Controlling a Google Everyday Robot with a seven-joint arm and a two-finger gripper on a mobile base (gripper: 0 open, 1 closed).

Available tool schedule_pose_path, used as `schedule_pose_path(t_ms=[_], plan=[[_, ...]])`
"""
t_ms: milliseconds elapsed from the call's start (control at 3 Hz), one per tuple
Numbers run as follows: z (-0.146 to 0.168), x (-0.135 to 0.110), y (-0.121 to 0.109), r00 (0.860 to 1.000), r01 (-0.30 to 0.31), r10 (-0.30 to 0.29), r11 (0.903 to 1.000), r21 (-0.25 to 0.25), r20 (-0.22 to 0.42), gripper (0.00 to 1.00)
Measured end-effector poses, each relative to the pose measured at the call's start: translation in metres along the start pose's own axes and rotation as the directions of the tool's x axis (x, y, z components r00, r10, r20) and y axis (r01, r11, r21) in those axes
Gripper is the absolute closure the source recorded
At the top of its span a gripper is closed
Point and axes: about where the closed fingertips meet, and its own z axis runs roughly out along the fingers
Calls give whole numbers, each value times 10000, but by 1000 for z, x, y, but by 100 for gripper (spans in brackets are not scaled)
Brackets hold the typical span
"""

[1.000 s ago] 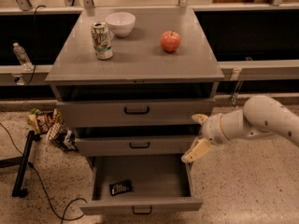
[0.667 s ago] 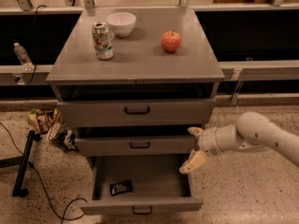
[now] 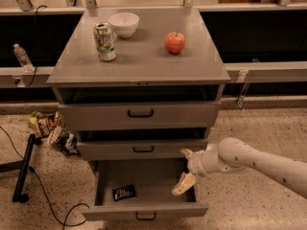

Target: Pick rxbar chocolate from bottom drawer and place on counter

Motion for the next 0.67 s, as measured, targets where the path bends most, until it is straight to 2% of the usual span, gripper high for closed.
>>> schedule_pose_path(t_ms=[333, 667], plan=[[-1, -3, -20, 10000, 30, -35, 9969, 790, 67, 0], [5, -4, -17, 9997, 133, -145, 9977, 672, 177, 0]])
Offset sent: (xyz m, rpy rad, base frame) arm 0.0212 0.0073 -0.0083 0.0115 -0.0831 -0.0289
